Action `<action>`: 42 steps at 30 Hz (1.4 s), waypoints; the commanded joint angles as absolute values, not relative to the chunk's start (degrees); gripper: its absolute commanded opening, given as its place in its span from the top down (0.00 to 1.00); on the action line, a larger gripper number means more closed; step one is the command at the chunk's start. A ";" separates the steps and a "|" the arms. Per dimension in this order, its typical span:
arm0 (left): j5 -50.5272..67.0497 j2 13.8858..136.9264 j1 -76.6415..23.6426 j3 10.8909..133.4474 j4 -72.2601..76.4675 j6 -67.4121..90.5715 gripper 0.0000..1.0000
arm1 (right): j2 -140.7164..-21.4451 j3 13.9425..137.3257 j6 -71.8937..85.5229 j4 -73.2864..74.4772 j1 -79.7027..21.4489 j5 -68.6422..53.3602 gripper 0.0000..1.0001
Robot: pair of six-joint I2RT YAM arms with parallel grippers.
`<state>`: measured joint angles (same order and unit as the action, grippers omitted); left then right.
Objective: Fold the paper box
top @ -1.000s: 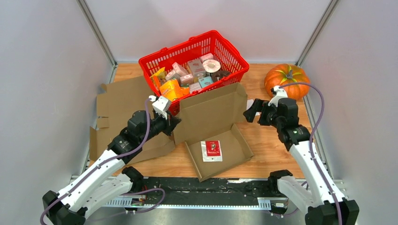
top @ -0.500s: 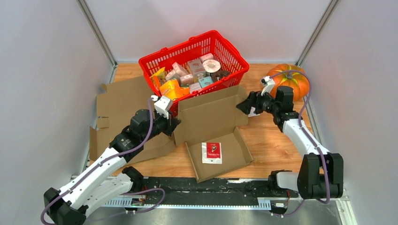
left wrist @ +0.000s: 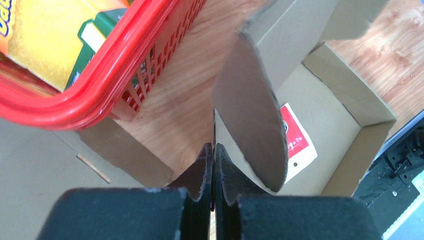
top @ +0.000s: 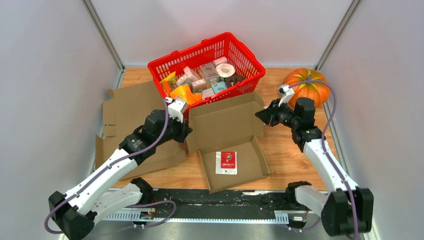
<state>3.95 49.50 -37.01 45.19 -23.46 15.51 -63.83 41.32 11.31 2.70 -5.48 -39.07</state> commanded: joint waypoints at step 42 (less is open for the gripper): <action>-32.52 62.75 -59.68 39.11 4.04 36.74 1.00 | -35.15 24.79 43.58 9.31 -52.46 50.00 0.96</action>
<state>-36.03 61.21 -57.95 40.01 3.75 33.54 -31.99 22.44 34.06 3.84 -47.51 42.70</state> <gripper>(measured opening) 0.017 0.046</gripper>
